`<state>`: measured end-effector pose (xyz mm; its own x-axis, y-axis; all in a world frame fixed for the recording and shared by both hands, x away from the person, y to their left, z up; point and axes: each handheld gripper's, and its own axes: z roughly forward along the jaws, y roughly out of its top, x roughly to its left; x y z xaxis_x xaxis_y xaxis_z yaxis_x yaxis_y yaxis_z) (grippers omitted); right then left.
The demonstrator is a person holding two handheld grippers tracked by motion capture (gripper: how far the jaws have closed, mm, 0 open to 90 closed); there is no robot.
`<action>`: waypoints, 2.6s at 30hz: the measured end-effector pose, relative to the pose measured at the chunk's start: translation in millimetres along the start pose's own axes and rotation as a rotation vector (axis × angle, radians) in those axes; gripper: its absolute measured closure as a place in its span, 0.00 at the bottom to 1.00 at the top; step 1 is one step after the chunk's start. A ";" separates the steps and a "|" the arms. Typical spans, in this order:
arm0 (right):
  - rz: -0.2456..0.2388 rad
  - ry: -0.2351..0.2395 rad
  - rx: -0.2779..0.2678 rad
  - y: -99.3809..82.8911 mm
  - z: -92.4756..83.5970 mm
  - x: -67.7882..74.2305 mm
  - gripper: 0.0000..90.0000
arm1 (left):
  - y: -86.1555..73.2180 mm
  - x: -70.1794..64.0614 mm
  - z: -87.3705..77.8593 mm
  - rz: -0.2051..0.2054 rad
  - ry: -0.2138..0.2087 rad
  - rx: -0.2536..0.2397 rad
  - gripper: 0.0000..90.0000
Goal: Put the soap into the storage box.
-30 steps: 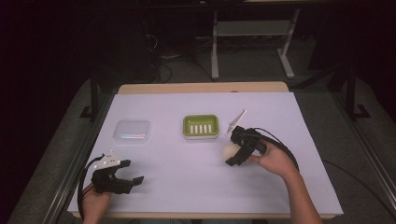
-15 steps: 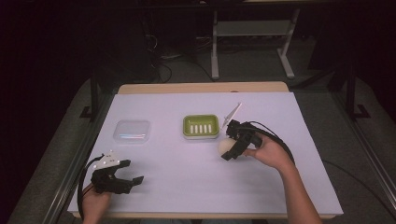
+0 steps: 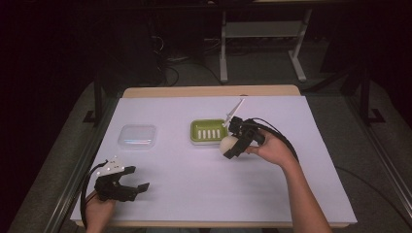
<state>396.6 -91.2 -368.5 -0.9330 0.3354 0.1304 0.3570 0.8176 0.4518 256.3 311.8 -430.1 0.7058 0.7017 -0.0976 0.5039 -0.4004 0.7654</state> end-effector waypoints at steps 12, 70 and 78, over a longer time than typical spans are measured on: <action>-0.030 0.003 0.005 29.6 0.6 -6.6 0.27 | 0.1 0.2 -0.3 0.002 0.001 -0.003 0.15; 0.070 -0.042 0.074 80.0 46.1 -66.4 0.26 | 0.6 0.3 0.4 0.006 -0.006 0.002 0.15; 0.081 -0.045 0.086 80.6 54.4 -69.8 0.26 | 0.7 -0.1 1.0 0.005 -0.007 0.000 0.15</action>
<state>492.9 -23.3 -389.2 -0.8986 0.4213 0.1226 0.4356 0.8232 0.3641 257.1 310.9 -430.3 0.7118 0.6954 -0.0983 0.5004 -0.4040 0.7658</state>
